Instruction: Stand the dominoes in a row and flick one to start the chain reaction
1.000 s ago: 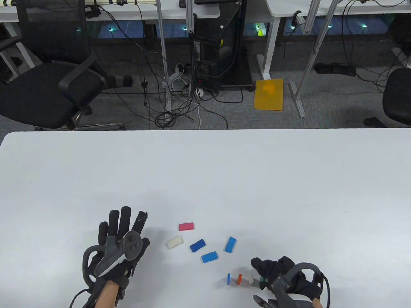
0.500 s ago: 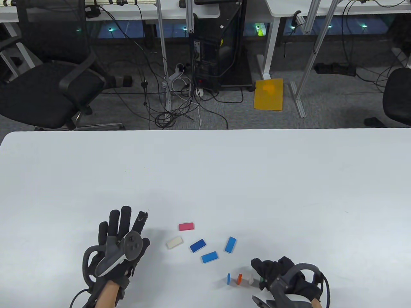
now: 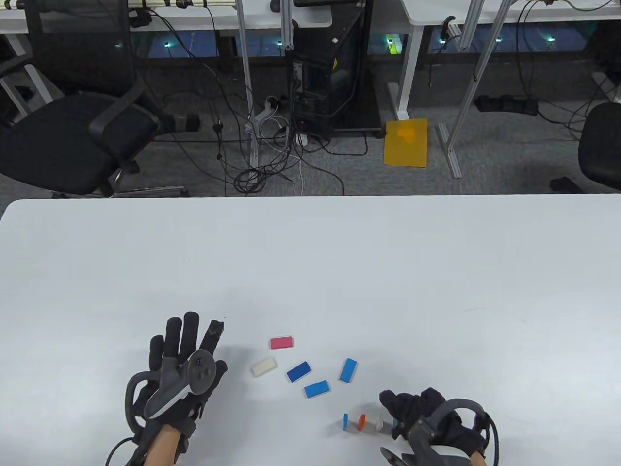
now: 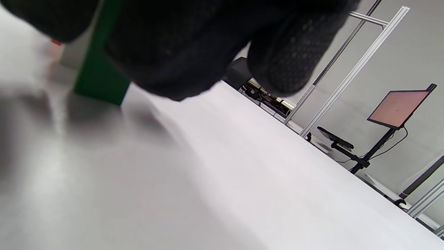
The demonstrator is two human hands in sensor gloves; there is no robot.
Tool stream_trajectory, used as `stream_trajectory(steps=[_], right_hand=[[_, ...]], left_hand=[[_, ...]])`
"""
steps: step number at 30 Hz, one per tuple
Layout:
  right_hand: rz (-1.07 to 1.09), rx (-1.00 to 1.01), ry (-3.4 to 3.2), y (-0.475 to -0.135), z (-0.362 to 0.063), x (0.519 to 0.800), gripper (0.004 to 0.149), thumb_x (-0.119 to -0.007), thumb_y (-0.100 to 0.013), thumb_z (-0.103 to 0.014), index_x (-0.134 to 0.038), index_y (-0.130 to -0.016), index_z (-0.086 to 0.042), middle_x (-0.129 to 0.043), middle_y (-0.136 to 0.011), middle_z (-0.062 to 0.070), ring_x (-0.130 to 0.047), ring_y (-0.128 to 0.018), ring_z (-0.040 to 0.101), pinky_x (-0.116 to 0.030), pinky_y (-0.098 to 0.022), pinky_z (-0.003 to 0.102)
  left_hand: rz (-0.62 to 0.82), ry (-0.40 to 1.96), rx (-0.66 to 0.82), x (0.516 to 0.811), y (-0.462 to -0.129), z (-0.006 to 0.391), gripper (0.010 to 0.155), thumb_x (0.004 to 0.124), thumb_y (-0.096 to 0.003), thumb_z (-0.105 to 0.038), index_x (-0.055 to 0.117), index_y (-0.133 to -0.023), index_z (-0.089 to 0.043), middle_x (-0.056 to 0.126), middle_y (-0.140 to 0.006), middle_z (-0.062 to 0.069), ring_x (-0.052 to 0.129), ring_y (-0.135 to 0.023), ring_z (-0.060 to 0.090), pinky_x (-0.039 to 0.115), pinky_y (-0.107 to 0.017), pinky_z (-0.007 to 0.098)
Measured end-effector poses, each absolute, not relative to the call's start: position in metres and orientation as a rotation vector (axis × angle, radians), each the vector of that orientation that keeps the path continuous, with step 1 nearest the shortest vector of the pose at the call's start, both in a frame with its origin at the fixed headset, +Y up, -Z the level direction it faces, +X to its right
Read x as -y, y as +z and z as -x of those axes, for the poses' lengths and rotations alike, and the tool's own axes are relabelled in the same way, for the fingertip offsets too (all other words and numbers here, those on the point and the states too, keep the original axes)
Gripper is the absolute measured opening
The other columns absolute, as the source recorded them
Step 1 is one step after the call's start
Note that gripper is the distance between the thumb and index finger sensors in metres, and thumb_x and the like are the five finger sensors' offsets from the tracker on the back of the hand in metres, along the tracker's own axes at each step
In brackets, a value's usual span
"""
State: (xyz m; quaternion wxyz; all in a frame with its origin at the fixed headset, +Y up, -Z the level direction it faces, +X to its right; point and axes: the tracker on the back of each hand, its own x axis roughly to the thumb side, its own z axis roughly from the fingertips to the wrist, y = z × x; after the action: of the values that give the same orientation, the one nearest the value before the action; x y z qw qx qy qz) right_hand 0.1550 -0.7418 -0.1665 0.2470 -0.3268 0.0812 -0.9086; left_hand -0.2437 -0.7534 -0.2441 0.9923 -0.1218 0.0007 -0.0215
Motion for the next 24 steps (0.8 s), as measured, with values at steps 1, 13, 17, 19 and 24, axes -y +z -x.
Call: stream_trajectory(steps=[1, 13, 17, 19, 24], right_hand=[[0.888, -0.22, -2.48, -0.166, -0.155, 0.741, 0.079, -0.069, -0.028, -0.057, -0.063, -0.094, -0.015, -0.089, -0.079, -0.006, -0.097, -0.032, -0.006, -0.084, -0.046, 0.035], [0.863, -0.329, -2.468, -0.166, -0.167, 0.705, 0.084, -0.064, -0.025, -0.065, -0.057, -0.098, -0.024, -0.08, -0.093, -0.009, -0.094, -0.079, 0.018, -0.07, -0.061, 0.054], [0.882, -0.404, -2.436, -0.17, -0.161, 0.687, 0.071, -0.063, -0.027, -0.063, -0.064, -0.09, -0.033, -0.087, -0.086, -0.017, -0.094, -0.081, 0.018, -0.068, -0.062, 0.056], [0.888, -0.418, -2.376, -0.176, -0.155, 0.679, 0.068, -0.064, -0.027, -0.062, -0.064, -0.089, -0.034, -0.087, -0.085, -0.018, -0.094, -0.081, 0.018, -0.068, -0.062, 0.056], [0.926, -0.383, -2.191, -0.198, -0.122, 0.671, 0.072, -0.067, -0.026, -0.061, -0.06, -0.092, -0.033, -0.083, -0.089, -0.017, -0.093, -0.082, 0.016, -0.068, -0.063, 0.054]], left_hand=[[0.243, -0.043, -0.002, 0.753, -0.244, 0.244, 0.072, 0.03, -0.0439, -0.07, -0.004, -0.106, -0.053, -0.02, -0.113, -0.01, -0.013, -0.109, 0.026, 0.004, -0.077, 0.056], [0.224, -0.033, -0.003, 0.752, -0.244, 0.245, 0.072, 0.03, -0.0439, -0.07, -0.005, -0.105, -0.054, -0.021, -0.113, -0.01, -0.015, -0.108, 0.026, 0.004, -0.077, 0.056], [0.228, -0.033, -0.001, 0.753, -0.244, 0.245, 0.072, 0.03, -0.044, -0.07, -0.005, -0.105, -0.053, -0.021, -0.113, -0.009, -0.015, -0.108, 0.026, 0.004, -0.077, 0.056], [0.228, -0.032, 0.0, 0.752, -0.244, 0.245, 0.072, 0.03, -0.044, -0.07, -0.005, -0.105, -0.053, -0.021, -0.113, -0.01, -0.015, -0.108, 0.026, 0.004, -0.077, 0.056], [0.222, -0.016, 0.003, 0.752, -0.244, 0.246, 0.073, 0.03, -0.044, -0.07, -0.006, -0.105, -0.053, -0.021, -0.113, -0.009, -0.015, -0.108, 0.026, 0.004, -0.077, 0.056]])
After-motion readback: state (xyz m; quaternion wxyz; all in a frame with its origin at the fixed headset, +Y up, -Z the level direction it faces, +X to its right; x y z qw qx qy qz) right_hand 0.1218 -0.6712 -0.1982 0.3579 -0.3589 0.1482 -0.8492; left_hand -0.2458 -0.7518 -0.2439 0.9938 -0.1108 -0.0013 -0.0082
